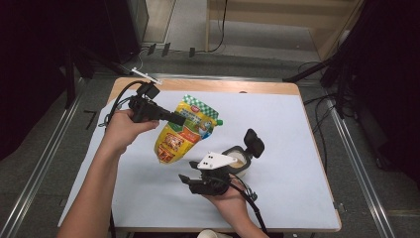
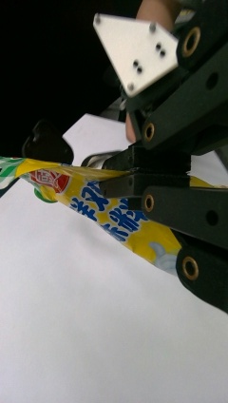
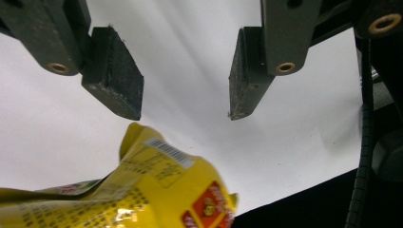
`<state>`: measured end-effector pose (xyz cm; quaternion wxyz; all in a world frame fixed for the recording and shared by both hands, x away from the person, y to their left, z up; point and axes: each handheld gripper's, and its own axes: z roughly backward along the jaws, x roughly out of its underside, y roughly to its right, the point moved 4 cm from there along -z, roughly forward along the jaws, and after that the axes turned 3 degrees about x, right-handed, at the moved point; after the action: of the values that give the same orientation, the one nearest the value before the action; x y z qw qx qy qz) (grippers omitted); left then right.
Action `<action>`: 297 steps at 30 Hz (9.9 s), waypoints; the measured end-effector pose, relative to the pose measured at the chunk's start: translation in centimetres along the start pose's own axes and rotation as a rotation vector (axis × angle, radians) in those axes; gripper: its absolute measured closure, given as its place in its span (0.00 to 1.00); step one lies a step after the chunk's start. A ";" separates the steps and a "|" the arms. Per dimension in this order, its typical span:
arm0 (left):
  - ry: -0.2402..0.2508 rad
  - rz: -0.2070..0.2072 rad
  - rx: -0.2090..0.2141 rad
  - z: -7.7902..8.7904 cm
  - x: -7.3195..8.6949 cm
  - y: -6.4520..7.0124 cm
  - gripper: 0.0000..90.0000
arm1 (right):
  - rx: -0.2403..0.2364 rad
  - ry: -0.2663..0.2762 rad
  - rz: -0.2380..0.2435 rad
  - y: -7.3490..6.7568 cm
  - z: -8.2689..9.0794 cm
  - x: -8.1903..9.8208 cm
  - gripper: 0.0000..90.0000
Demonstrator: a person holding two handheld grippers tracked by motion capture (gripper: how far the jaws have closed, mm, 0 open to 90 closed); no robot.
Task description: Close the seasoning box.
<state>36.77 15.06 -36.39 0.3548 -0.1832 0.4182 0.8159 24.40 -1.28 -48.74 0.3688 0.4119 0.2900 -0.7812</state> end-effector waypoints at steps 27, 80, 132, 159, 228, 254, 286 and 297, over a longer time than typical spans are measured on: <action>0.086 -0.070 -0.166 -0.5 1.1 -4.7 1.00 | 0.003 0.004 -0.008 0.2 0.4 -0.1 0.52; 0.184 -0.168 -0.190 5.1 4.6 -2.1 0.56 | -0.041 0.007 0.020 0.2 -0.2 -1.0 0.53; 0.251 -0.042 -0.331 9.0 3.6 -3.3 0.50 | -0.032 -0.015 0.015 0.4 0.9 -0.7 0.56; 0.229 0.047 -0.358 7.2 5.0 -7.7 0.45 | 0.007 -0.013 -0.001 3.1 4.1 -2.4 0.56; 0.181 0.012 -0.324 4.7 5.6 -8.7 0.44 | 0.190 0.016 -0.179 14.9 15.0 -2.4 1.00; 0.191 0.026 -0.321 5.0 5.7 -8.9 0.44 | 0.115 -0.001 -0.172 13.4 12.7 -2.2 1.00; 0.190 0.026 -0.318 4.9 5.9 -9.0 0.44 | -0.005 -0.115 -0.084 10.4 7.5 -0.1 1.00; 0.191 0.022 -0.324 5.0 5.9 -8.9 0.43 | 0.029 -0.086 -0.084 10.9 8.4 -0.7 0.73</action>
<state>39.25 25.15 -41.85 0.2704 -0.3101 0.3150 0.8553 29.94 -13.53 -45.67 0.3421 0.3706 0.2795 -0.8170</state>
